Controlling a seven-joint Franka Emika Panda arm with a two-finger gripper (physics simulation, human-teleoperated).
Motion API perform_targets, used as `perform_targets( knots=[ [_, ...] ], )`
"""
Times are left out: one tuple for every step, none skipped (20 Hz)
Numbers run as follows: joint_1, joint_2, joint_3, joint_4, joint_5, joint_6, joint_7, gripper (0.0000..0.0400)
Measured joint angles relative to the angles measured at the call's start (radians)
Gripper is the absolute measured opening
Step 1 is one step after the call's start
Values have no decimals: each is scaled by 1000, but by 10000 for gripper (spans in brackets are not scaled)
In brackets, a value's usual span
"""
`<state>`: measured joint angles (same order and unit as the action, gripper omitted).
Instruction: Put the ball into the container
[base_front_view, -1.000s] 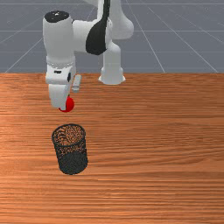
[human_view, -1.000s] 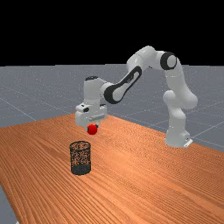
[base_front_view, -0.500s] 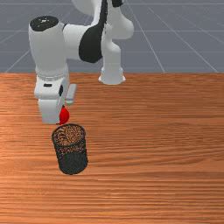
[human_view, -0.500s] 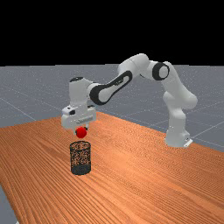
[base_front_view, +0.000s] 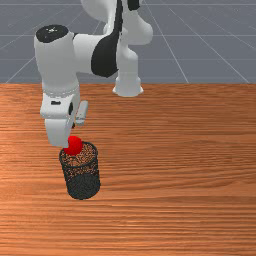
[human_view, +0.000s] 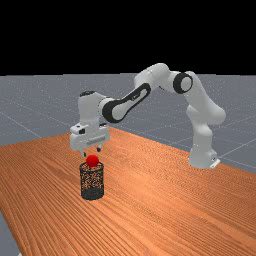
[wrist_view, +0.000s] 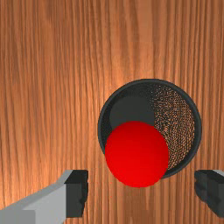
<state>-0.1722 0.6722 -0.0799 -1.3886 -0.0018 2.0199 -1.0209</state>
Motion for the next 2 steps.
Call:
perform_targets(
  knots=[
    [-1,-2,1,-4,0,5,-5,375],
    [-4,0,2,-1,5,3,-5,385]
  ],
)
